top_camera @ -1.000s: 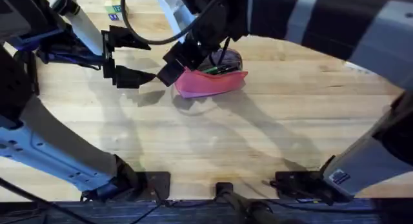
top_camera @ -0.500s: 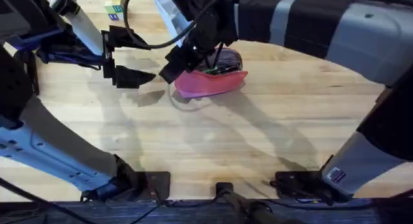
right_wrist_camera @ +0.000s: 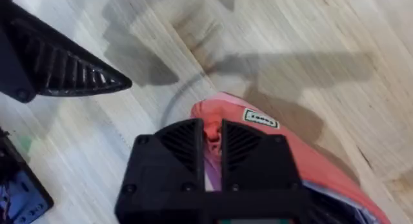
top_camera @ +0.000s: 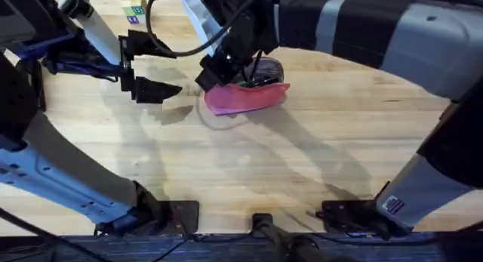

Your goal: Unzip the bag, pick up the pens from the table one at a time and place them inside, then zip the bag closed.

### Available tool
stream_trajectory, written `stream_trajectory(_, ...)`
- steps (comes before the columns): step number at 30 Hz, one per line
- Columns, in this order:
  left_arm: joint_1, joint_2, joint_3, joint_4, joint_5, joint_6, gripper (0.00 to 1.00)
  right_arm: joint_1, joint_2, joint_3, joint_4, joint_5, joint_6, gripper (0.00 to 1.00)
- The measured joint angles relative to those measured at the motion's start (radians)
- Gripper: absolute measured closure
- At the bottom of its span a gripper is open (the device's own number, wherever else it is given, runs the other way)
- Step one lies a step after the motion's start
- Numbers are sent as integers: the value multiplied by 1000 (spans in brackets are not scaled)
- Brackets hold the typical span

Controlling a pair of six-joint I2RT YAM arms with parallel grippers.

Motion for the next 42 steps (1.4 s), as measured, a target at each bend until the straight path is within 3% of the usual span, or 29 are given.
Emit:
stream_trajectory(6,0,0,0,0,0,0,8,0,0,0,2,1,0,954)
stream_trajectory(35,0,0,0,-45,3,-3,8,-2,0,58,13,8,0,971)
stream_trajectory(42,-33,0,0,-46,3,-92,8,-2,0,58,14,14,0,971)
